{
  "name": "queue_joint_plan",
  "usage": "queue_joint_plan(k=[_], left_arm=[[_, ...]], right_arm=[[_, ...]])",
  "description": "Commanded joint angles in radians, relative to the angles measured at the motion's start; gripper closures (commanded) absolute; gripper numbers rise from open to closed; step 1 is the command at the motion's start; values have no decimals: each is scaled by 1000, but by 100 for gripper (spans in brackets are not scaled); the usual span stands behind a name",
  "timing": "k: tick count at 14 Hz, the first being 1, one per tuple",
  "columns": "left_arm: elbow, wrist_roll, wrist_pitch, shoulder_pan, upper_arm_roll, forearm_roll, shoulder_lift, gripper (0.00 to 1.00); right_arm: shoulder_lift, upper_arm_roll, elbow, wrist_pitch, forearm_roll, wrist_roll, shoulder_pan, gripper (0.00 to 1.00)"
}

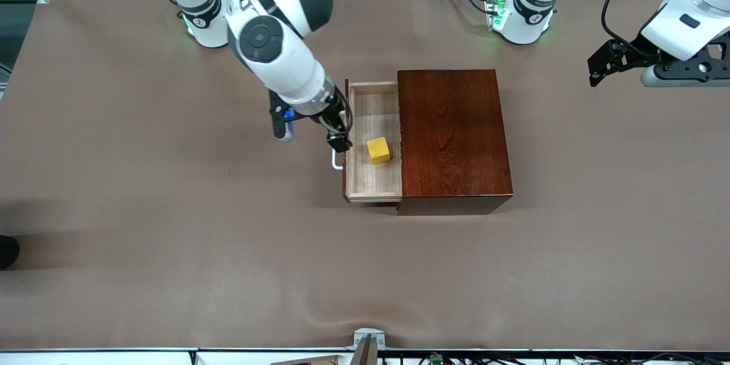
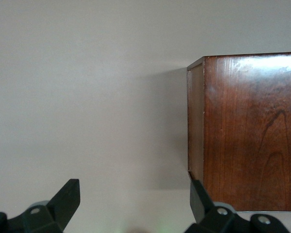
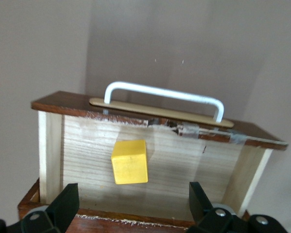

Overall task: Open drawer, take yellow block, close drawer
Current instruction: 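Lower the right gripper over the yellow cube in the drawer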

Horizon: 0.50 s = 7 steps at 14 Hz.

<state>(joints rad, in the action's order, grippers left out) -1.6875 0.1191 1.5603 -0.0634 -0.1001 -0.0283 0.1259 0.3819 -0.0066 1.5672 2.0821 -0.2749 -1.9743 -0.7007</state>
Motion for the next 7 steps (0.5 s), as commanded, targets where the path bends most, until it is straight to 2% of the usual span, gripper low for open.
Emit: queue_joint_plan(k=[1, 7], left_arm=[[0, -19, 4, 25, 3, 15, 1, 0], [2, -19, 4, 33, 3, 13, -6, 0]], right_arm=[[47, -10, -10, 56, -21, -66, -48, 0], [109, -12, -10, 81, -7, -92, -85, 0]])
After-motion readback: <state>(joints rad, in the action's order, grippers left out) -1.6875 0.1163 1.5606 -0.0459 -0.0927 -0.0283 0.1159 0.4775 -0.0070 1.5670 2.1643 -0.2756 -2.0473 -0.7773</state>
